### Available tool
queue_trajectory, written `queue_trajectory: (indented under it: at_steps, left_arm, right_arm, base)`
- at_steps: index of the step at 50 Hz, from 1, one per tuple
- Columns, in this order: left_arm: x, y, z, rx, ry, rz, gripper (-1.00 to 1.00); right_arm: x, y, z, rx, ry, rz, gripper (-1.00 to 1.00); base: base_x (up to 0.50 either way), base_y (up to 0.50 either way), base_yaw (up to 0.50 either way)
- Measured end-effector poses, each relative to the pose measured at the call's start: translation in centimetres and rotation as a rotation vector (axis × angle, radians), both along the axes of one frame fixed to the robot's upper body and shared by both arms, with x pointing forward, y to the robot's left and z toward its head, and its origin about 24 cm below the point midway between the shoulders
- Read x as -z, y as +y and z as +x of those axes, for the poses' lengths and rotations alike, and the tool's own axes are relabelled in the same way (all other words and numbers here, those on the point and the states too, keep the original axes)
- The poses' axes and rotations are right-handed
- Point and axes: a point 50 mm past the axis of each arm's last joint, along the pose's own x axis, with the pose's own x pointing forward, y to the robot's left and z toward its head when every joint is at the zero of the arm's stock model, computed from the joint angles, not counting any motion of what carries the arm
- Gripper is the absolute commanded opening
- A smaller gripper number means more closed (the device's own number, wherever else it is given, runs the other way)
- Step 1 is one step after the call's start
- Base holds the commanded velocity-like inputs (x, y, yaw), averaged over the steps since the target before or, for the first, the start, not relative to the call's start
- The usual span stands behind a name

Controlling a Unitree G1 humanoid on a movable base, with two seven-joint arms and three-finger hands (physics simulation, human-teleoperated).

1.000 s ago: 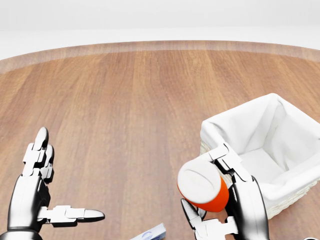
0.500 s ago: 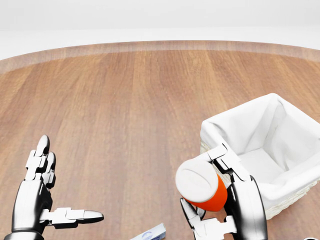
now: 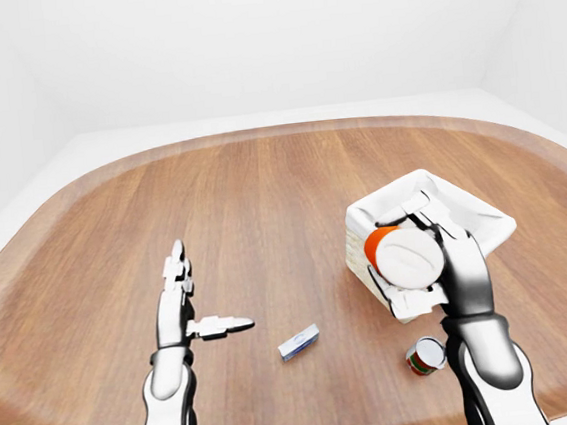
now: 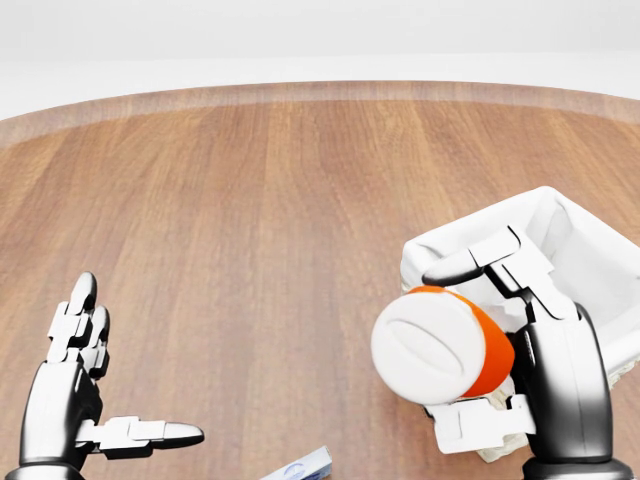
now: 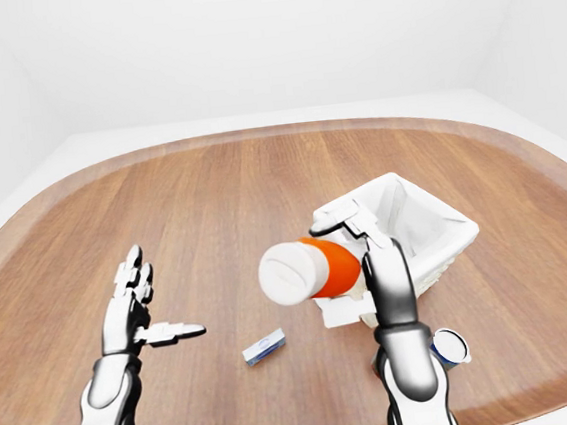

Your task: Pick up the ketchup, and put it in the basket.

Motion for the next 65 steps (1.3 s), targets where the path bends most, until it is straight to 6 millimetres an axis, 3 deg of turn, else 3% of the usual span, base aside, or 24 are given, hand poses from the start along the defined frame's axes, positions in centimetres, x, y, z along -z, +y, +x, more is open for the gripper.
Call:
queue_trajectory:
  at_steps: [18, 44, 65]
  left_arm:
    - [0.0, 0.0, -0.1, 0.004, 0.001, -0.001, 1.0]
    - [0.2, -0.2, 0.1, 0.01, 0.006, 0.004, 1.0]
    - [0.5, -0.2, 0.3, 0.01, 0.009, 0.006, 1.0]
  right_arm:
    - [-1.3, -1.6, 2.1, 0.072, -0.049, -0.178, -1.0]
    - [1.7, -5.0, 9.2, 0.209, 0.159, -0.392, -1.0]
    - [1.4, -6.0, 11.7, 0.254, 0.201, -0.526, -1.0]
  base:
    - [0.0, 0.0, 0.0]
    - [0.0, 0.0, 0.0]
    - [0.0, 0.0, 0.0]
